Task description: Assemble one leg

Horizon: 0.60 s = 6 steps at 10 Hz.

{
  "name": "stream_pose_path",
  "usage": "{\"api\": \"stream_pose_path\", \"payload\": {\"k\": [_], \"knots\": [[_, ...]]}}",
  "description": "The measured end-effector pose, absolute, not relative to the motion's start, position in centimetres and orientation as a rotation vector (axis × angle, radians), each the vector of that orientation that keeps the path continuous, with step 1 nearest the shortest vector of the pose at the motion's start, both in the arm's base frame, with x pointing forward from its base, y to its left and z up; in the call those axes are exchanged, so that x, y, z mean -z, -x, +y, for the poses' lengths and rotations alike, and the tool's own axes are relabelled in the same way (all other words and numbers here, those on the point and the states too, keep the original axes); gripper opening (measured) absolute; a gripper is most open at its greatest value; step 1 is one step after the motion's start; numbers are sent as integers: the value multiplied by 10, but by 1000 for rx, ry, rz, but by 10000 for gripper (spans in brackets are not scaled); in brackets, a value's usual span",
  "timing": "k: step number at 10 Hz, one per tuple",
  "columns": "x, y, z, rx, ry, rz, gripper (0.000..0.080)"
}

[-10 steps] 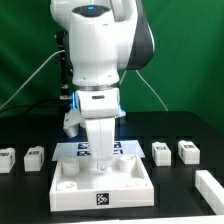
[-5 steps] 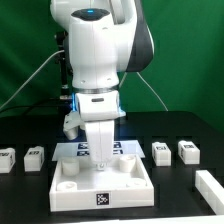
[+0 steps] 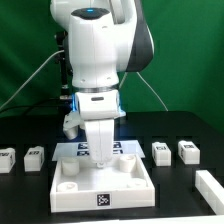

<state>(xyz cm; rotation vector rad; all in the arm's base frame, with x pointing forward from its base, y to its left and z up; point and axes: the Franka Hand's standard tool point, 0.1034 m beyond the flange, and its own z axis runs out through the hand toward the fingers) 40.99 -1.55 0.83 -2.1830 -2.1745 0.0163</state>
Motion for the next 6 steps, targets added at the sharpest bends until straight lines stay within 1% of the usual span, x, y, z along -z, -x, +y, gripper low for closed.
{"api": "stream_pose_path", "payload": {"k": [4, 5, 6], "knots": [[-8, -410, -15, -15, 2184, -2175, 60], [-8, -412, -14, -12, 2182, -2178, 60], [-8, -420, -9, 1, 2180, -2187, 60]]}}
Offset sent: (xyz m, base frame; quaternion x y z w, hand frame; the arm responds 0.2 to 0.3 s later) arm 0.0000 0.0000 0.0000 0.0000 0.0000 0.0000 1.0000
